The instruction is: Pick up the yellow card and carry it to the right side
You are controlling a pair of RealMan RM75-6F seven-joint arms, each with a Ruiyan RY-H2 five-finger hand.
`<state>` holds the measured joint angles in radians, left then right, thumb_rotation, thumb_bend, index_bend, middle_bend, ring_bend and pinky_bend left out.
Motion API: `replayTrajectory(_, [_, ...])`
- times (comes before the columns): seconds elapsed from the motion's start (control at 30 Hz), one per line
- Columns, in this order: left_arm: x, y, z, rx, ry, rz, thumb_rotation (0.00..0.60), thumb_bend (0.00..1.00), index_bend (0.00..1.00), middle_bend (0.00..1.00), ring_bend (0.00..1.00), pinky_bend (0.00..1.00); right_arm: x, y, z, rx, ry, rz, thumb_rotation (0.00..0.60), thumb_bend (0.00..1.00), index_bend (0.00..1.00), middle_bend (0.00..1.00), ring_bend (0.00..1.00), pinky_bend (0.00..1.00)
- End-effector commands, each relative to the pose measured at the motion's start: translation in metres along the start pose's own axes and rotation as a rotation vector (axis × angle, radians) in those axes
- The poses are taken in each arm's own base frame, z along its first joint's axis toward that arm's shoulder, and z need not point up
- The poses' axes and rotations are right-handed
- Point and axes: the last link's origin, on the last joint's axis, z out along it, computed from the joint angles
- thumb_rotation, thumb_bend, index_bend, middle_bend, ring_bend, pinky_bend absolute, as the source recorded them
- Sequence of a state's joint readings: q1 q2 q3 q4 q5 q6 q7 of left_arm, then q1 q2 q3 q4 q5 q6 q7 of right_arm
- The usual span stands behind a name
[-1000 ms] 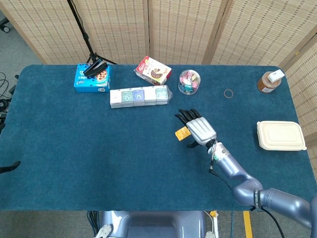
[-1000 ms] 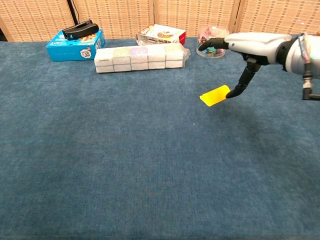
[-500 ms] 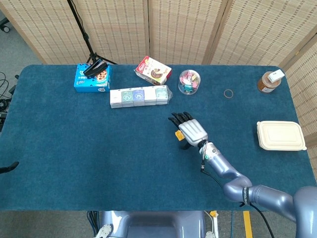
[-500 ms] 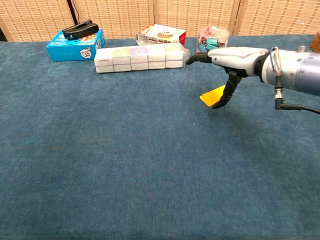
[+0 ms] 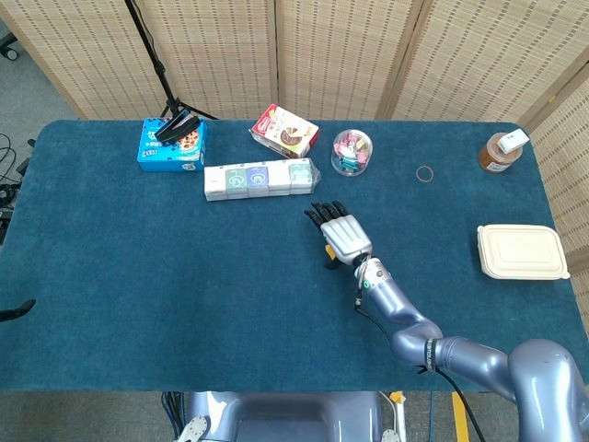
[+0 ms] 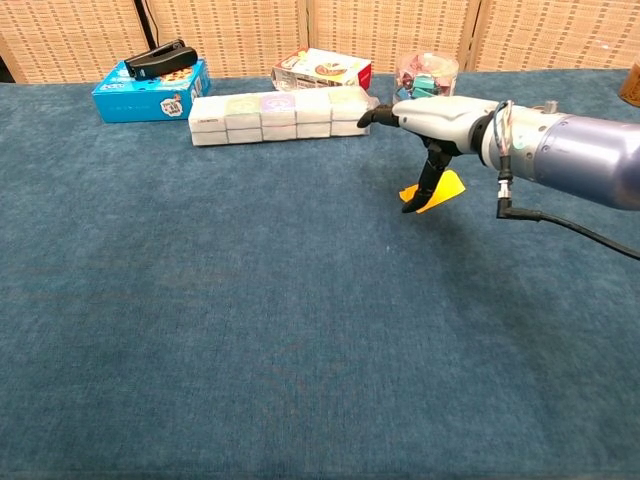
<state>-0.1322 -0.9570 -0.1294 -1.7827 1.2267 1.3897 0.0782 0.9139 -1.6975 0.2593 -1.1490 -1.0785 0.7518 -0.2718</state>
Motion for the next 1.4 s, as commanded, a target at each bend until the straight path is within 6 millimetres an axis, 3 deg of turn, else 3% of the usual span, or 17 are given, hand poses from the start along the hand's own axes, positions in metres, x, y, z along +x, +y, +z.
replayTrajectory(0.03, [0.000, 0.000, 0.000, 0.001, -0.002, 0.000, 0.600, 0.00, 0.00, 0.00, 0.00, 0.00, 0.000, 0.000, 0.001, -0.002, 0.000, -0.003, 0.600, 0.00, 0.00, 0.00, 0.00, 0.00])
replayTrajectory(1.4, [-0.003, 0.002, 0.003, 0.007, -0.013, 0.009, 0.600, 0.00, 0.00, 0.00, 0.00, 0.00, -0.011, 0.016, 0.010, -0.034, 0.052, -0.133, 0.600, 0.00, 0.00, 0.00, 0.00, 0.00])
